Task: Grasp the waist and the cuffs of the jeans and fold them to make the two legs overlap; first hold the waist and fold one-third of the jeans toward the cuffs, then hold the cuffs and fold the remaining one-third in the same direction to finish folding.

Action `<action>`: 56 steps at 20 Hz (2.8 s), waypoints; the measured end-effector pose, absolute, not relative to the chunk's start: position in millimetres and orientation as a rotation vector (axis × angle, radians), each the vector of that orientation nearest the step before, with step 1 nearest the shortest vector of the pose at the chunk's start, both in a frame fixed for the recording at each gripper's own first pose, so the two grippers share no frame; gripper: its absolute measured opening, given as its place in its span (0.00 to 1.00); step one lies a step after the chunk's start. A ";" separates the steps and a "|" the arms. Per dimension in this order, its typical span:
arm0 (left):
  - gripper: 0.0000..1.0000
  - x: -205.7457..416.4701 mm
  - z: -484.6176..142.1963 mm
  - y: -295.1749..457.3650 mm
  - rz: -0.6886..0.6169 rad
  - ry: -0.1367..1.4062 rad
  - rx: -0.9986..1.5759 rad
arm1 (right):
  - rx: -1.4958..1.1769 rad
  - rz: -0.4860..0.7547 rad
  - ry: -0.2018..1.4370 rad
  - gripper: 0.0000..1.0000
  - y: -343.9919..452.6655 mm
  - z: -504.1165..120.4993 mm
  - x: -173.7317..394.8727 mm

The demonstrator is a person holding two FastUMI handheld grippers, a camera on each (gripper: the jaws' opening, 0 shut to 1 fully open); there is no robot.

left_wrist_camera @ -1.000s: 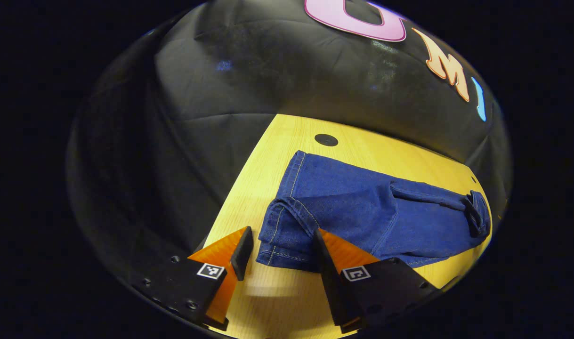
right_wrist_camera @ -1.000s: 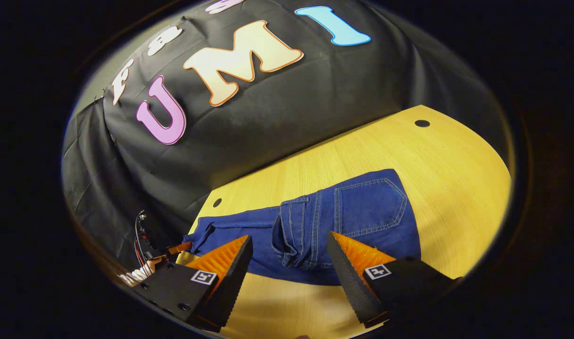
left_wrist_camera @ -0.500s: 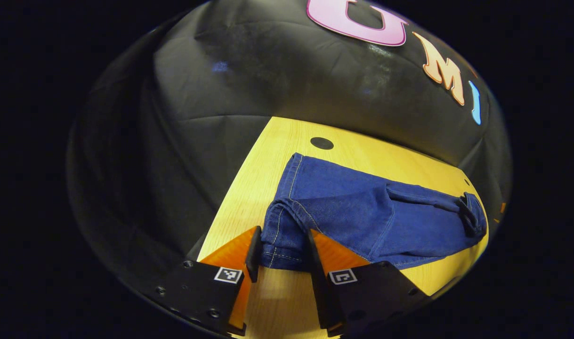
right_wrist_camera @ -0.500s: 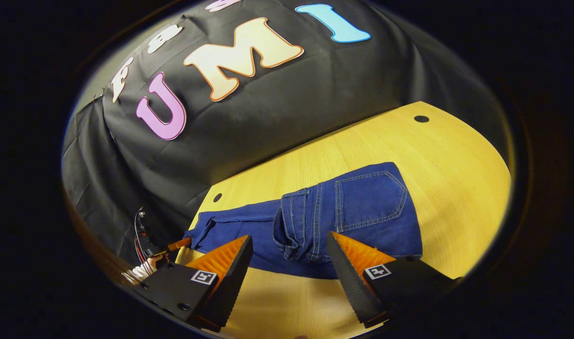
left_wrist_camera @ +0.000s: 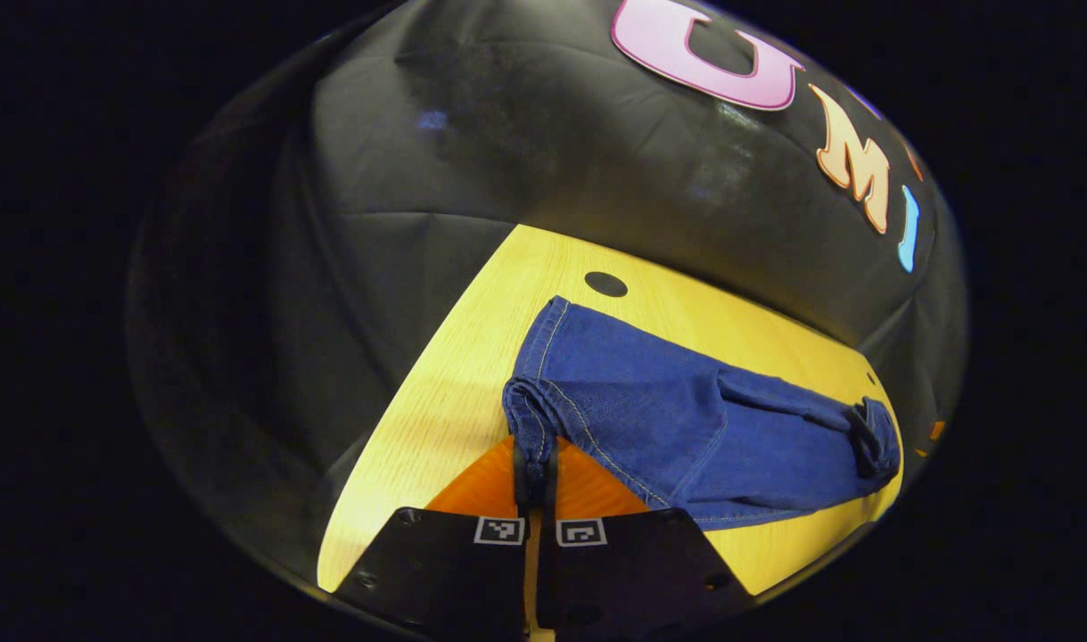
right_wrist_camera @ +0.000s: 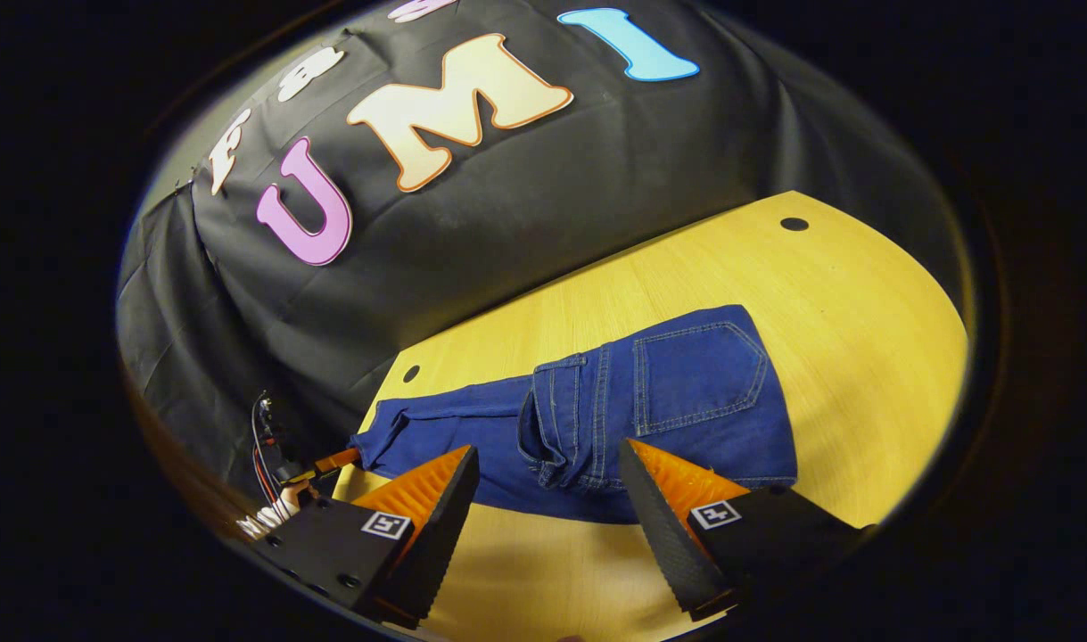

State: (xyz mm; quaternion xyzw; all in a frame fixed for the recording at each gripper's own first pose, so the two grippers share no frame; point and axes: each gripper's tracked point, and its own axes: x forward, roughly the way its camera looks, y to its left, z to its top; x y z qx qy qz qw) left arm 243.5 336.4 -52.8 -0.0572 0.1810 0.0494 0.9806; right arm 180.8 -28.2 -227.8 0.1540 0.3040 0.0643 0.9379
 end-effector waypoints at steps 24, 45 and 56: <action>0.00 255.2 78.2 -52.8 -0.306 0.243 -0.196 | 0.344 0.142 0.579 0.98 -181.9 -197.4 165.0; 0.00 175.8 -121.1 -268.0 -0.434 0.508 0.322 | 0.392 0.156 0.599 0.98 -272.7 -219.8 154.6; 0.96 123.5 -112.2 -239.4 -0.383 0.463 0.229 | 0.349 0.132 0.494 0.97 -238.1 -187.2 138.3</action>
